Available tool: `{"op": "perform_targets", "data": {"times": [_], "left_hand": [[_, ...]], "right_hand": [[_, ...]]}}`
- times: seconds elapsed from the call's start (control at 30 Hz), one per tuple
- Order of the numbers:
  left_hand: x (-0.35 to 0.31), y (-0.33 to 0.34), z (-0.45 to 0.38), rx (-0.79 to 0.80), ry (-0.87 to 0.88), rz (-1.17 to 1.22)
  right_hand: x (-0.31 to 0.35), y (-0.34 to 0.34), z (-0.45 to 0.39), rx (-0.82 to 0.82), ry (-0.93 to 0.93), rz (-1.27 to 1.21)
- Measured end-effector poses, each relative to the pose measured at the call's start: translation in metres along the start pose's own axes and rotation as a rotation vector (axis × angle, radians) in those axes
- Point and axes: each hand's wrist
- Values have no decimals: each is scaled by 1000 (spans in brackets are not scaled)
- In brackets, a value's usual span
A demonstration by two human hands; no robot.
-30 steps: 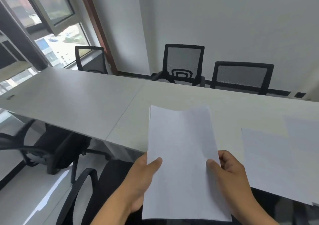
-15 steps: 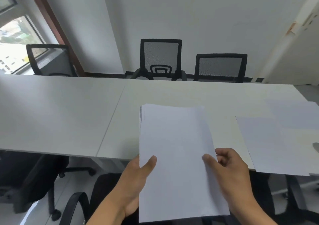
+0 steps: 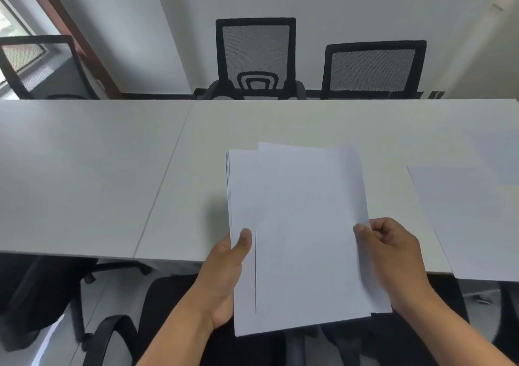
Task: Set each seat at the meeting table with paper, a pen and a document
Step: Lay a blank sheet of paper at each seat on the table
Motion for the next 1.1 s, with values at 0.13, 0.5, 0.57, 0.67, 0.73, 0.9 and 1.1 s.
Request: {"op": "perform_targets", "data": {"times": [0.13, 0.5, 0.57, 0.67, 0.73, 0.9, 1.1], "left_hand": [[0, -5, -17, -28, -7, 16], [-3, -26, -33, -73, -9, 48], [-5, -30, -34, -65, -2, 49], [-8, -35, -36, -61, 9, 63], [-9, -38, -36, -65, 19, 72], [-10, -45, -32, -76, 40, 99], [-11, -45, -26, -68, 49, 106]], "right_hand": [[-5, 2, -26, -9, -55, 77], [-33, -13, -91, -126, -142, 470], [-36, -15, -99, -136, -148, 511], [-40, -16, -108, -138, -146, 554], [-42, -17, -112, -140, -129, 569], [-49, -15, -118, -129, -139, 601], [-58, -9, -124, -97, -172, 643]]}}
Point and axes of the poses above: each hand's wrist, its own z-axis away from the middle knuckle, its own y-axis out of the palm, x = y × z, and after that the axes turned 10 degrees about -z, right-handed
